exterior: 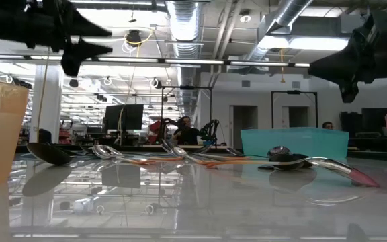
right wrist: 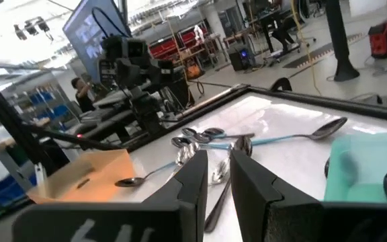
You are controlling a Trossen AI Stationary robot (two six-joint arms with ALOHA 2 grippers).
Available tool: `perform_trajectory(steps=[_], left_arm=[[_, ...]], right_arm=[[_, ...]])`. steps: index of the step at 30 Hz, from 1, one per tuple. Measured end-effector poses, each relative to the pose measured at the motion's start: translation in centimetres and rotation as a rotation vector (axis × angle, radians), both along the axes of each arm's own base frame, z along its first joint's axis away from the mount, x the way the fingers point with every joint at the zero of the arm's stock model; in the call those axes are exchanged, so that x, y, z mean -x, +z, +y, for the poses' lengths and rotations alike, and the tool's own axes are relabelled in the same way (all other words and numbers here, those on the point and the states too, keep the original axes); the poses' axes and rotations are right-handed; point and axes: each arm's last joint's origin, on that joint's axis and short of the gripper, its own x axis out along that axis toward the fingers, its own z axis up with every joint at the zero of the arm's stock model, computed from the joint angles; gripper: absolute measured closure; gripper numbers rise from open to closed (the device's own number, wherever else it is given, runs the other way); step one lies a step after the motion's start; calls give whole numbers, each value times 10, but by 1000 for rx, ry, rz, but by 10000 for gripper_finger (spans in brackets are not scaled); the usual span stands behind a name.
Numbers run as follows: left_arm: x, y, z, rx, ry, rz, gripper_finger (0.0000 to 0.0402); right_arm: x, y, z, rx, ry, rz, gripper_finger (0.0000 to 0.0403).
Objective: Sort silverware by color (type)
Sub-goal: Put the blue spoon into the blue bin
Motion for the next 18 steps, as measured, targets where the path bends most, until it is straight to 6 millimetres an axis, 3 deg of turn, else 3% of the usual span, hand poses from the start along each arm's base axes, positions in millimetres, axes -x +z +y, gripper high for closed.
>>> perform_trajectory(steps=[9,14,18], left_arm=[[2,43,-3,-2,-84,-57,225],[-7,60,-2,-54,-98,52,225],[-22,62,0,-125,-94,184,225]], right_arm=[[0,0,0,-74,4,-24,322],[0,0,0,-45,-16,-9,322],[0,-2,-1,-42,-23,5,322]])
